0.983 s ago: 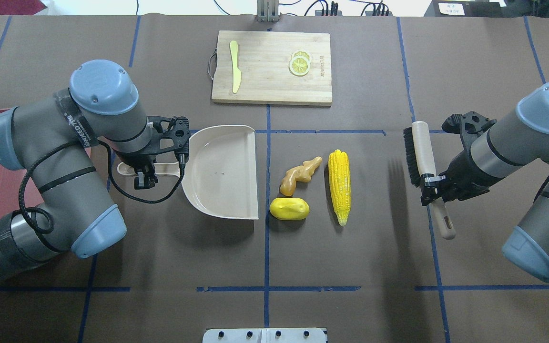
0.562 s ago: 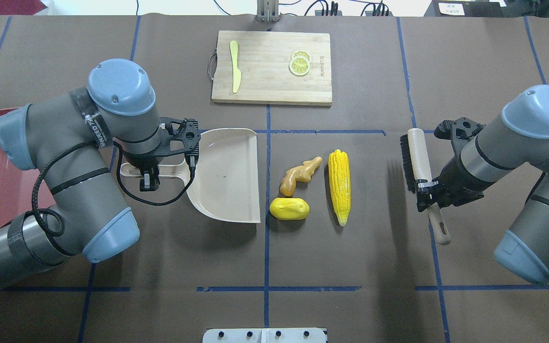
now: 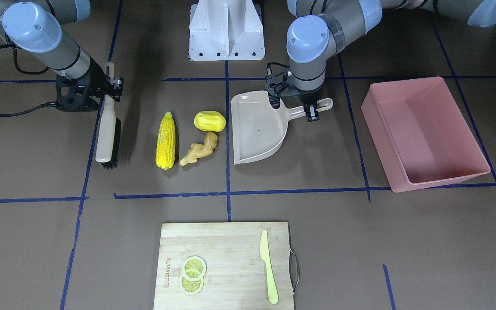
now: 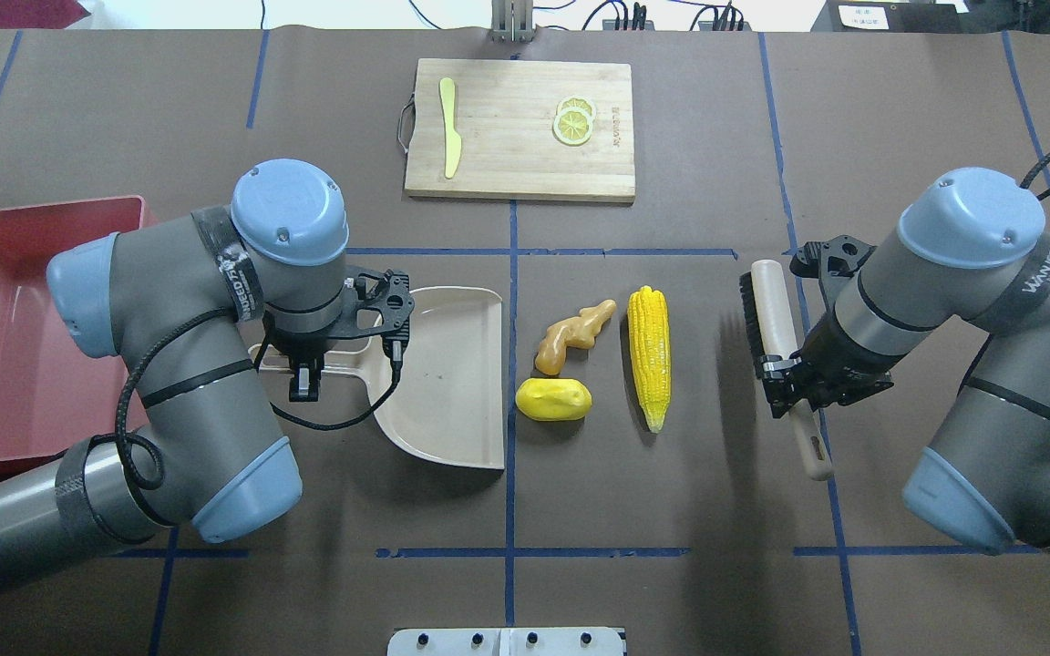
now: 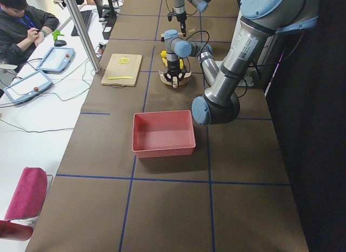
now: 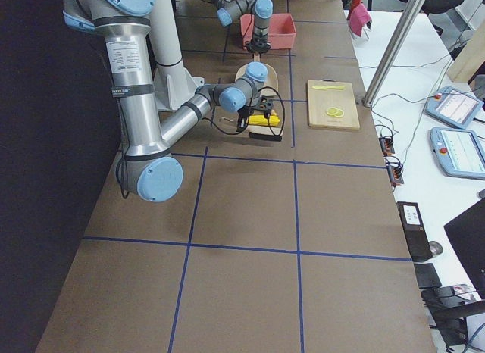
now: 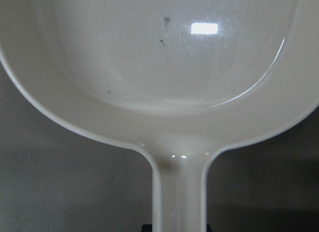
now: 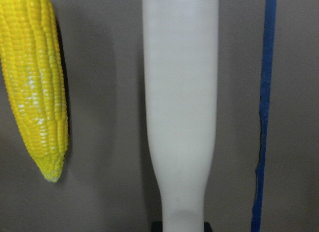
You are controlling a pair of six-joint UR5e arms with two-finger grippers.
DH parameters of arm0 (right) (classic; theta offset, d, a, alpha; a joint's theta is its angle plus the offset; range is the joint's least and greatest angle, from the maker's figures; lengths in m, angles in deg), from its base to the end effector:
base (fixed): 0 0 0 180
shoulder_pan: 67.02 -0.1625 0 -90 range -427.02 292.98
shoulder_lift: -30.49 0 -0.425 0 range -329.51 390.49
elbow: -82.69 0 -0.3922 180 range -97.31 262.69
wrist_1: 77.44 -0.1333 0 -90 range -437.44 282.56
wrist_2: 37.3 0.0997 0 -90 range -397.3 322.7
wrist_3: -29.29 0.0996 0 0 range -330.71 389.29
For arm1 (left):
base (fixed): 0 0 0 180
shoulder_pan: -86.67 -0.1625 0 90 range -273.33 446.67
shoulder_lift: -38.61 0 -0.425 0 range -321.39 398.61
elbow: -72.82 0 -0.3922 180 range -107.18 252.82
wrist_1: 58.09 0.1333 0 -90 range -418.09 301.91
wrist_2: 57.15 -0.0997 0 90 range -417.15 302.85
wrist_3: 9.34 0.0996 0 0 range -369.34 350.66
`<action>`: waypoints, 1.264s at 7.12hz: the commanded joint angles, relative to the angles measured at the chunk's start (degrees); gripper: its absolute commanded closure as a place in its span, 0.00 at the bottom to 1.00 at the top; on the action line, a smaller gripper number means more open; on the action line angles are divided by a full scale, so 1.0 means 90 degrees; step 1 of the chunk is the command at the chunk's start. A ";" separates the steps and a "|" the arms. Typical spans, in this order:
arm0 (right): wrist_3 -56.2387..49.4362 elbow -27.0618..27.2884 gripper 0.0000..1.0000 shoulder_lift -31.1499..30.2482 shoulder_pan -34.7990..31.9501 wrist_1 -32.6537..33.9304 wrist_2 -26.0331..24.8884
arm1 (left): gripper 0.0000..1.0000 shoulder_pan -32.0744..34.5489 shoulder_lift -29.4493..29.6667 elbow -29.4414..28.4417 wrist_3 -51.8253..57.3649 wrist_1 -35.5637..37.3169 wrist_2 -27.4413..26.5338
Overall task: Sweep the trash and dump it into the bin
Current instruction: 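Tilt the dustpan down with the left gripper while the right brings the brush over, then sweep the ginger, potato and corn into the dustpan with the right gripper's brush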
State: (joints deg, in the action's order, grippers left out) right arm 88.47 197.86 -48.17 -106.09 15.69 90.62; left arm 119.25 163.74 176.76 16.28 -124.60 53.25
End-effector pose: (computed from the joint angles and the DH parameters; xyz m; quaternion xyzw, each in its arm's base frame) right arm -0.3624 -0.3870 0.3566 -0.0995 -0.4009 -0.0279 0.9103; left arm 0.4792 -0.4232 0.2549 0.1622 0.2258 0.6656 0.6926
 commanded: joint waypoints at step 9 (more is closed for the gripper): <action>-0.0003 -0.1019 1.00 0.1728 0.0834 0.0678 -0.0190 | 1.00 -0.0114 0.0179 -0.0338 -0.0004 -0.0012 -0.0001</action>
State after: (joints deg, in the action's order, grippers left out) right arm 88.44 188.82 -33.09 -98.97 21.88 89.02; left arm 118.22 165.27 174.06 16.24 -124.70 53.24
